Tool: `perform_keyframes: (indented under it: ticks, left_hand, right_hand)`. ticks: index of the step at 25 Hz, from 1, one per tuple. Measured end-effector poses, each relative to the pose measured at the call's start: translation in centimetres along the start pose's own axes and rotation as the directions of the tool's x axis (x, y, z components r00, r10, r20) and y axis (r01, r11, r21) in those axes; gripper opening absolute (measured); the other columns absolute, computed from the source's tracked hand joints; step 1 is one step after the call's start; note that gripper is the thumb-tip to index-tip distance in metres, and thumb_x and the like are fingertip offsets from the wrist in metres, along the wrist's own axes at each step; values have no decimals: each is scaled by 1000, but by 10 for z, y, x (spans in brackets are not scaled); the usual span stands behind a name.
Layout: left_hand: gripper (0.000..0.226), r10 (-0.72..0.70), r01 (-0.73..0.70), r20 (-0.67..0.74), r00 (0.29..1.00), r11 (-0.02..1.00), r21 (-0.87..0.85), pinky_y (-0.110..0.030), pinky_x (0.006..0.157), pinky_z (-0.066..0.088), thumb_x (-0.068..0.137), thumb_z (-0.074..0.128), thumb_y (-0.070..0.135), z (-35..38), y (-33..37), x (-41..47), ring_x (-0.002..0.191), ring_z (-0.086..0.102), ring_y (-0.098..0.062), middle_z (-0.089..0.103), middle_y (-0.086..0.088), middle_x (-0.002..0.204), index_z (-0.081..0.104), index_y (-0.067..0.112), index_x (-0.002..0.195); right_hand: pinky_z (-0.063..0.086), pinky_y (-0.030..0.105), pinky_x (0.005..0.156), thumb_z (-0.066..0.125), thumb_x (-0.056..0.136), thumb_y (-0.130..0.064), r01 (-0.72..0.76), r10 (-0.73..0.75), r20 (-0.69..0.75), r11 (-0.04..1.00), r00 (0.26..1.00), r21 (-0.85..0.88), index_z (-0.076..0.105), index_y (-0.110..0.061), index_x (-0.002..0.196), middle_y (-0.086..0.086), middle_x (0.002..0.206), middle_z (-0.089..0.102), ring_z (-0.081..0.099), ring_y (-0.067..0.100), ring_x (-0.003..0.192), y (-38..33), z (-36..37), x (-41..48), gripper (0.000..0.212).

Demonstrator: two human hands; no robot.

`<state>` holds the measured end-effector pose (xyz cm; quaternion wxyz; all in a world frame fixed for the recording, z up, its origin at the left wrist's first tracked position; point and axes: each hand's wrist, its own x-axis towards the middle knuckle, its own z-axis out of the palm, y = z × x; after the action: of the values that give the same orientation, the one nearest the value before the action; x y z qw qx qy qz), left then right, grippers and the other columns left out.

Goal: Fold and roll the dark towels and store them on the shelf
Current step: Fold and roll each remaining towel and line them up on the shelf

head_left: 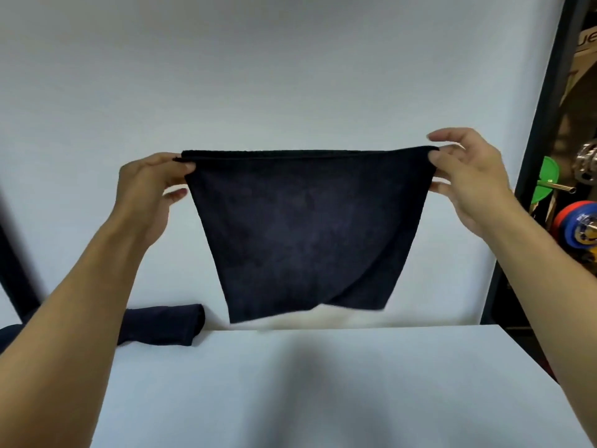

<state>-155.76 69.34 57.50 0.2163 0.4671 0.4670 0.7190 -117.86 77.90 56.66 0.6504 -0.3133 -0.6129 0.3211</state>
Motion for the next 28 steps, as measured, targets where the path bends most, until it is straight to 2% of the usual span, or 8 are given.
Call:
perform_keyframes:
  ticks: [4, 7, 11, 14, 16, 19, 24, 28]
  left_hand:
    - [21, -58, 82, 150, 987, 984, -159, -27, 67, 55, 85, 50, -3, -30, -10, -57, 71, 63, -17, 66, -2, 79, 61, 13, 80]
    - [16, -241, 262, 225, 944, 963, -67, -28, 60, 53, 85, 51, -1, -57, -51, -100, 67, 62, -19, 65, -5, 73, 62, 10, 81]
    - [11, -609, 577, 203, 767, 792, 196, -32, 63, 52, 89, 57, 3, -79, -128, -155, 72, 65, -25, 68, -18, 86, 67, 0, 91]
    - [21, -757, 686, 175, 630, 647, 331, -35, 68, 53, 89, 65, 14, -82, -165, -176, 80, 66, -29, 71, -22, 96, 69, -4, 98]
    - [20, -731, 681, 120, 672, 673, 289, -36, 69, 52, 89, 67, 17, -74, -179, -170, 80, 65, -28, 71, -19, 92, 68, -2, 92]
    - [18, -658, 654, -40, 752, 737, 172, -39, 71, 53, 93, 62, 18, -54, -199, -145, 84, 65, -28, 69, -15, 93, 65, 1, 94]
    - [24, -680, 619, -53, 732, 630, 468, -32, 62, 48, 82, 74, 20, -37, -228, -132, 74, 62, -27, 65, -9, 73, 62, 3, 69]
    - [19, -591, 514, -77, 803, 621, 592, -28, 67, 48, 78, 76, 21, -28, -233, -131, 83, 63, -19, 66, -2, 89, 64, 10, 88]
  right_hand:
    - [53, 24, 63, 48, 97, -2, -95, 88, 54, 984, 995, 151, 64, -24, 103, -2, 78, 58, 58, 10, 72, -5, -9, -69, 27]
    - [52, 26, 63, 46, 98, -3, -279, 266, 146, 957, 953, 78, 66, -20, 103, 4, 81, 60, 59, 11, 71, 18, -17, -124, 27]
    - [50, 41, 76, 50, 96, -2, -575, 606, 255, 796, 754, -189, 64, -12, 110, 14, 87, 64, 62, 23, 81, 68, -20, -182, 22]
    - [51, 38, 78, 54, 93, -4, -660, 751, 240, 657, 615, -365, 64, -14, 110, 15, 96, 71, 64, 24, 81, 94, -13, -201, 22]
    - [53, 36, 76, 54, 92, -4, -671, 755, 183, 647, 630, -362, 64, -15, 110, 15, 97, 72, 65, 24, 81, 108, -9, -194, 23]
    - [54, 39, 78, 56, 92, -7, -637, 666, -23, 702, 746, -319, 61, -16, 115, 12, 93, 68, 64, 23, 80, 136, 0, -169, 25]
    - [50, 34, 89, 70, 83, -20, -648, 759, -52, 516, 649, -560, 55, -19, 121, 5, 109, 64, 62, 21, 99, 189, 7, -171, 41]
    - [50, 37, 89, 69, 84, -28, -618, 708, -133, 490, 694, -615, 61, -9, 113, 8, 108, 63, 59, 21, 99, 198, 6, -168, 35]
